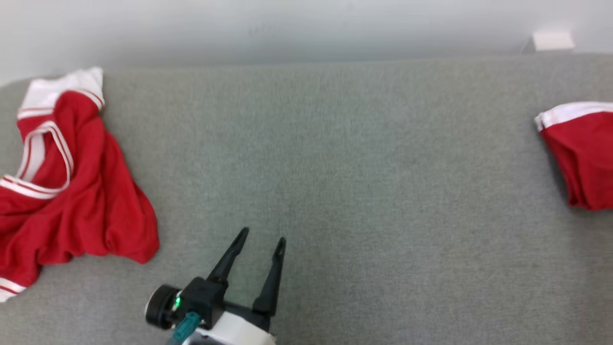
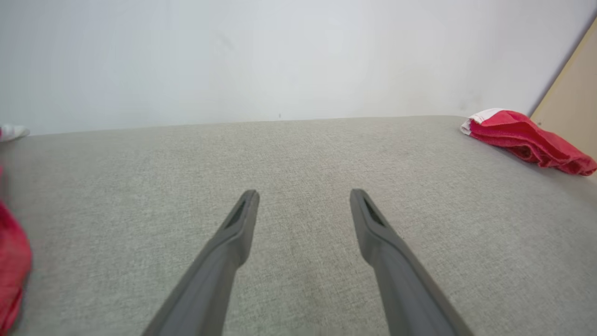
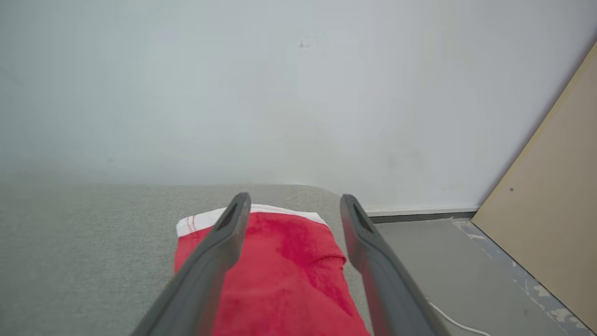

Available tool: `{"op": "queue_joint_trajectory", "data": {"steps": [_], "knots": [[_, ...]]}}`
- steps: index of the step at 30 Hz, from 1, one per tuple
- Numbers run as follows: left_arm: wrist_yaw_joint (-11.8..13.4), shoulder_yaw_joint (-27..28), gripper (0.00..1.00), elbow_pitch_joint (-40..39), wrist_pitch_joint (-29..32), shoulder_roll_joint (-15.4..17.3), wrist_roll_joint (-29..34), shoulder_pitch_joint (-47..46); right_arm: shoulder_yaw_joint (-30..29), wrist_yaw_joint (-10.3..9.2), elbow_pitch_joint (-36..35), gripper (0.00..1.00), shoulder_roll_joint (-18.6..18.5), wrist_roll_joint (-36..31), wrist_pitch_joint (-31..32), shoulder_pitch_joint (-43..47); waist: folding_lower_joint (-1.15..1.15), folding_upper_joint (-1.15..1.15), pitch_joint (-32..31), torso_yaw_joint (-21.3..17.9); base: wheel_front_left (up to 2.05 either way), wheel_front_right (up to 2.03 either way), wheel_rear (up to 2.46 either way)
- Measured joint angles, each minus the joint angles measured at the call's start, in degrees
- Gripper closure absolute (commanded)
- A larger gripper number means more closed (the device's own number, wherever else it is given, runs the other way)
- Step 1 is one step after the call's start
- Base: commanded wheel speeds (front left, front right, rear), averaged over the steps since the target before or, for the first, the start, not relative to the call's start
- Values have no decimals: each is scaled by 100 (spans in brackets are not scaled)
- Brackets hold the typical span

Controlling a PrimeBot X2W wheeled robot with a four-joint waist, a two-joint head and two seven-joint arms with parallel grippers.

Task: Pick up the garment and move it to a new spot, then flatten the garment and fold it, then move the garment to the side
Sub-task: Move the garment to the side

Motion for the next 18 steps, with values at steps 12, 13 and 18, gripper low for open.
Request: {"op": "queue_joint_trajectory", "data": {"steps": [12, 13, 18], "knots": [[231, 409, 0, 97, 0, -1, -199, 907, -288, 0, -3407, 0, 1605, -412, -254, 3470, -2, 0, -1190, 209, 0, 0, 0], [259, 450, 0, 94, 0, -3, -202, 971, -187, 0, -3576, 0, 1681, -443, -254, 3652, -2, 0, -1238, 239, 0, 0, 0], [274, 564, 0, 124, 0, -1, -216, 1196, 69, 0, -3920, 0, 1919, -491, -255, 4305, -2, 0, -1413, 338, 0, 0, 0]]}}
